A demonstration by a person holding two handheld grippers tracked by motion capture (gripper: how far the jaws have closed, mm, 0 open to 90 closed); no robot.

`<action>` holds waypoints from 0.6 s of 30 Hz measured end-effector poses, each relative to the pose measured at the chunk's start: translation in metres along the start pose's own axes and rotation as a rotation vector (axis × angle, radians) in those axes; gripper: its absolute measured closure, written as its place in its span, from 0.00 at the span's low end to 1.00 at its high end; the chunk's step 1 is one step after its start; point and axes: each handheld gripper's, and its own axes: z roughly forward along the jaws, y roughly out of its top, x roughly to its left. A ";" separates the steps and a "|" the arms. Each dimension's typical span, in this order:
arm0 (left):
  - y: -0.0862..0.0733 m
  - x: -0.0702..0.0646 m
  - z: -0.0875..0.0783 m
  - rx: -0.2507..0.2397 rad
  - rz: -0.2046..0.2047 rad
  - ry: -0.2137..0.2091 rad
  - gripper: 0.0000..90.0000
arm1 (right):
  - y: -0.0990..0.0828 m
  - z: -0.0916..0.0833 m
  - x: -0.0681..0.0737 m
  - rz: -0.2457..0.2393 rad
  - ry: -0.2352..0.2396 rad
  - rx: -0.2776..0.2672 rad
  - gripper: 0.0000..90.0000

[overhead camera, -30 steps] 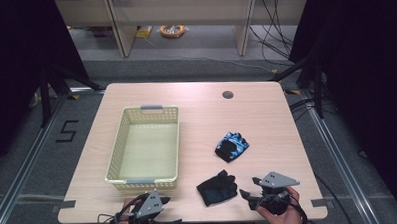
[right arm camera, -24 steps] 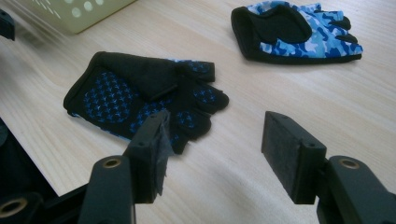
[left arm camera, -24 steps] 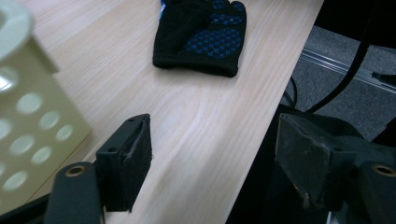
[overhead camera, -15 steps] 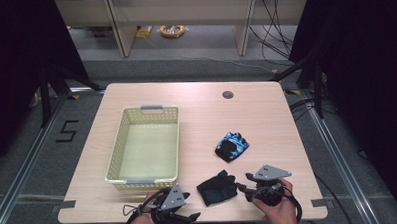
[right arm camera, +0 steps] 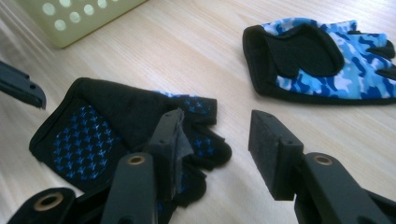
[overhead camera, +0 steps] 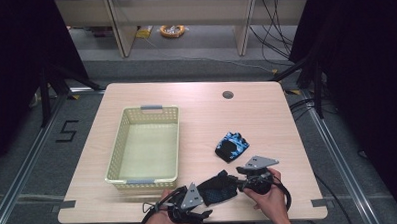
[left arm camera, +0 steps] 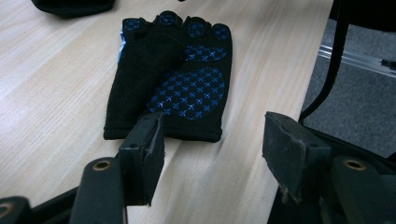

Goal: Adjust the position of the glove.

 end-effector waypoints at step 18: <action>0.005 0.000 0.014 0.031 0.112 0.045 0.70 | -0.001 0.026 -0.001 0.019 0.072 0.104 0.78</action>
